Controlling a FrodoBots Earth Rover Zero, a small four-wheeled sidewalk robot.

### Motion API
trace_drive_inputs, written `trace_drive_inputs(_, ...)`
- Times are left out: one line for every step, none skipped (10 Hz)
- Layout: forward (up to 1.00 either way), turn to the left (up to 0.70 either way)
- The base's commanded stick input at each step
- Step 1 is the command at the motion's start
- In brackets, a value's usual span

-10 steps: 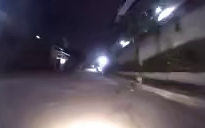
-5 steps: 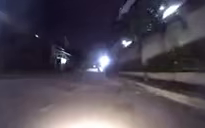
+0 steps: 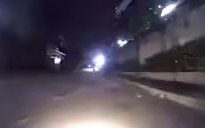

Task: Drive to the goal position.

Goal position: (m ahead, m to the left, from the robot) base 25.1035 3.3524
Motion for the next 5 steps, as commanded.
trace_drive_inputs(0.70,0.00)
trace_drive_inputs(0.70,0.00)
trace_drive_inputs(0.70,0.00)
trace_drive_inputs(0.70,0.00)
trace_drive_inputs(0.70,0.00)
